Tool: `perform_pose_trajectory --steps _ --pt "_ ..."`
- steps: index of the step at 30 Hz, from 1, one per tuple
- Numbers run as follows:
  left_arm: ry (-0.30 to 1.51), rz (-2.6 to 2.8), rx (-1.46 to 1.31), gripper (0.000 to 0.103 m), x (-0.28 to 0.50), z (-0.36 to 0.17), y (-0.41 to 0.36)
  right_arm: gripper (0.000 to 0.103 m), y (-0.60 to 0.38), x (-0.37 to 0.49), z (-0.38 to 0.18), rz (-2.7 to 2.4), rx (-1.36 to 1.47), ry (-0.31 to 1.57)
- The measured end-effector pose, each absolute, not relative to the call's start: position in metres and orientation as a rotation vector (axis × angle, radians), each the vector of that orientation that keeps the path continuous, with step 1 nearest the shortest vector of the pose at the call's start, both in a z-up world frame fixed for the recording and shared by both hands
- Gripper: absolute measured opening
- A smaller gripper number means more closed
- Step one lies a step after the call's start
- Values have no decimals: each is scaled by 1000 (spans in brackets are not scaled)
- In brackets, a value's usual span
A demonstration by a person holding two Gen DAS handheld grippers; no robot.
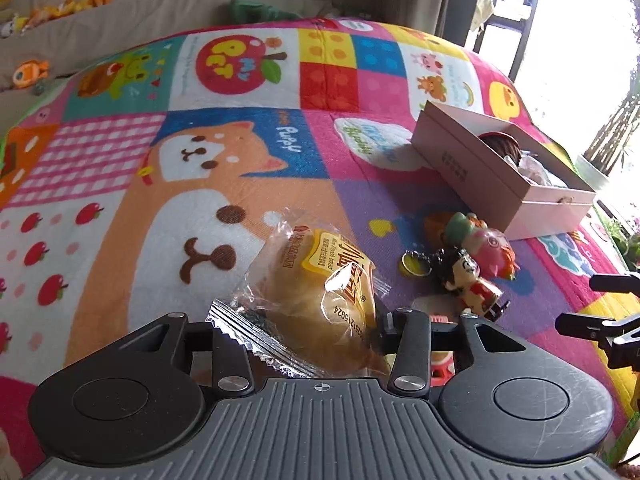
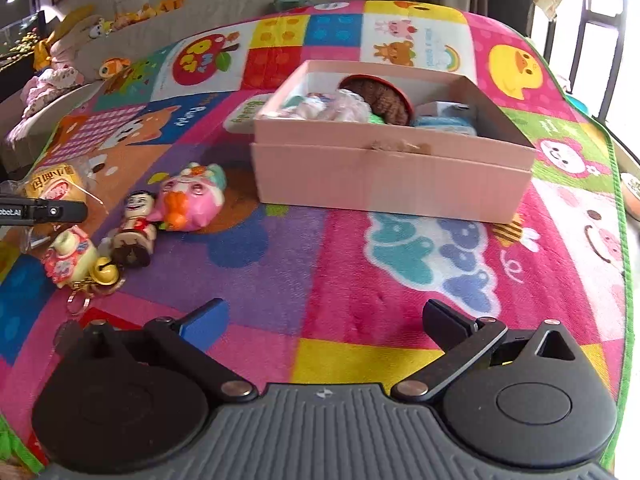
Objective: Organize objects
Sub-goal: 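Grasp the packaged yellow bun with the left tool, then carry the bun toward the box with the left tool while the right tool grasps the red-shirt figure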
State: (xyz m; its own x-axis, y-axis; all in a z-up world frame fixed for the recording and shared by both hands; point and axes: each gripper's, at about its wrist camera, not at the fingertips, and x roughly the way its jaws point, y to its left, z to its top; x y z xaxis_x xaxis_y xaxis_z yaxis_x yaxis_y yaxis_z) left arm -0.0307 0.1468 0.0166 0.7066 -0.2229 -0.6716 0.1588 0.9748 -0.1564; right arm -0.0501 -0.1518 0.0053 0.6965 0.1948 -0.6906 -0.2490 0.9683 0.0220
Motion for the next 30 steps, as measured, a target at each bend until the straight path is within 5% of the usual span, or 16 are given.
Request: perform_pose_trajectory --steps 2,7,18,24,30 --pt "756 -211 -135 47 -45 17 150 99 -133 -58 17 312 -106 713" --pt "733 -238 -202 47 -83 15 148 53 -99 -56 38 492 -87 723" --pt "613 -188 -253 47 -106 44 172 44 -38 -5 13 485 -185 805" --pt "638 -265 -210 47 -109 42 153 26 -73 -29 25 500 -149 812" --pt "658 -424 -127 47 -110 45 112 25 -145 -74 40 423 -119 798"
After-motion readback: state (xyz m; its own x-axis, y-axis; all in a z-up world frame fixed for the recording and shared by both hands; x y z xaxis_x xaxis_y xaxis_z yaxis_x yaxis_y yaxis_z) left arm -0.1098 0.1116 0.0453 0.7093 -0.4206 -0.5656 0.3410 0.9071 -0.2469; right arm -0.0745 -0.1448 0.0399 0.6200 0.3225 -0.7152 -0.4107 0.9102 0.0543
